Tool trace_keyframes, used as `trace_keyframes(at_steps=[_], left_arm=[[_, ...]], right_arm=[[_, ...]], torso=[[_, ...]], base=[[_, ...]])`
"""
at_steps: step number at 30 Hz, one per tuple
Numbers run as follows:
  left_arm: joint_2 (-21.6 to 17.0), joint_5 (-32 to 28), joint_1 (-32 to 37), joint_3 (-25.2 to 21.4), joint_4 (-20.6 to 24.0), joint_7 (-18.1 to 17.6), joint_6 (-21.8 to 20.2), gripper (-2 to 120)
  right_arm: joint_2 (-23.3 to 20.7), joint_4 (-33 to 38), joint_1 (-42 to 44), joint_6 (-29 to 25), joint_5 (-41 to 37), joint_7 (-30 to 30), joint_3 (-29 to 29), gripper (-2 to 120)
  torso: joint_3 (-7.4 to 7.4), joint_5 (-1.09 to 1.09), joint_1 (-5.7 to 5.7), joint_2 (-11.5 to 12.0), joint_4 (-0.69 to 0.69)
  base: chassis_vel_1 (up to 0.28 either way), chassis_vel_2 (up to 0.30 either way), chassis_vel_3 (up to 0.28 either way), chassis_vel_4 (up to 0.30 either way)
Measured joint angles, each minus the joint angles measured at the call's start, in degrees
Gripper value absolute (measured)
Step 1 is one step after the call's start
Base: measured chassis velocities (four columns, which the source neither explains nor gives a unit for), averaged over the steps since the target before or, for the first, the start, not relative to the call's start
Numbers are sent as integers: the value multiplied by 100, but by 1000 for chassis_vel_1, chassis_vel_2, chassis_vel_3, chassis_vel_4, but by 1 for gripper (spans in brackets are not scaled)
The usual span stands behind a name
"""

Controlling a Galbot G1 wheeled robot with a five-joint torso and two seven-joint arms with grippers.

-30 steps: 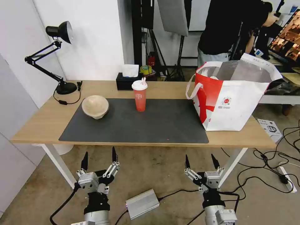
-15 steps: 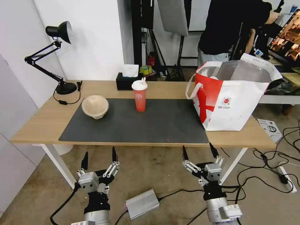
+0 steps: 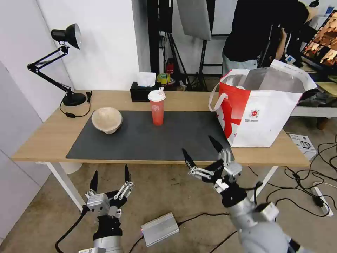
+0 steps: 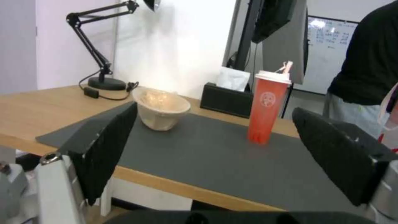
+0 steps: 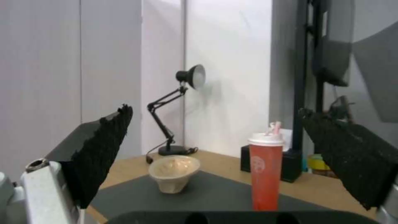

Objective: Pick up the trash from the table and place it into the takeout bag.

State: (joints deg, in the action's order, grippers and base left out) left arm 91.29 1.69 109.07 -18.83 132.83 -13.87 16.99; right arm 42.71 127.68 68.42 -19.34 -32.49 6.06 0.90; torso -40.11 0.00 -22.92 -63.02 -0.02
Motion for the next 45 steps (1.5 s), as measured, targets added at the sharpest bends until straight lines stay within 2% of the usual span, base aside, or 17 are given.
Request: trace_keyframes(at_steps=[1, 3, 5, 12, 14, 17, 19, 33, 45], left_arm=[[0, 0, 0, 0, 0, 0, 0, 100], [2, -4, -8, -6, 0, 14, -3, 100], [3, -10, -11, -18, 0, 19, -4, 100], [4, -31, -28, -44, 0, 18, -8, 100], [6, -72, -35, -72, 0, 15, -18, 100], [6, -84, -37, -86, 1, 14, -20, 100], [6, -108, -72, -103, -24, 15, -30, 100], [5, -146, -161, -97, -174, 17, -85, 100], [6, -125, -129, -83, -172, 20, -89, 100]], right_arm=[[0, 0, 0, 0, 0, 0, 0, 100], [-29, -184, -672, 265, -336, 27, -277, 100], [-22, -455, -1334, 431, -559, 34, -613, 100], [28, -773, -1939, 588, -702, 68, -1024, 100], [134, -1159, -2581, 748, -766, 174, -1447, 100], [212, -1347, -2898, 826, -787, 198, -1616, 100], [446, -1698, -3408, 1022, -832, 228, -1840, 100], [1462, -2710, -3872, 1377, -714, 303, -2093, 100], [1862, -3158, -4068, 1730, -591, 451, -2188, 100]], torso=[[0, 0, 0, 0, 0], [0, 0, -1, 0, 5], [-1, 0, -1, 0, 3], [-1, 0, -1, 1, 3], [-1, 0, -1, 2, 2], [-1, 0, -1, 1, 2], [0, -1, -1, 1, 3], [0, -1, 0, 1, 2], [0, -1, 0, 0, 2]], base=[[0, 0, 0, 0], [0, 0, 0, 0], [0, 0, 0, 0], [0, 0, 0, 0], [0, 0, 0, 0], [0, 0, 0, 0], [0, 0, 0, 0], [0, 0, 0, 0], [0, 0, 0, 0]])
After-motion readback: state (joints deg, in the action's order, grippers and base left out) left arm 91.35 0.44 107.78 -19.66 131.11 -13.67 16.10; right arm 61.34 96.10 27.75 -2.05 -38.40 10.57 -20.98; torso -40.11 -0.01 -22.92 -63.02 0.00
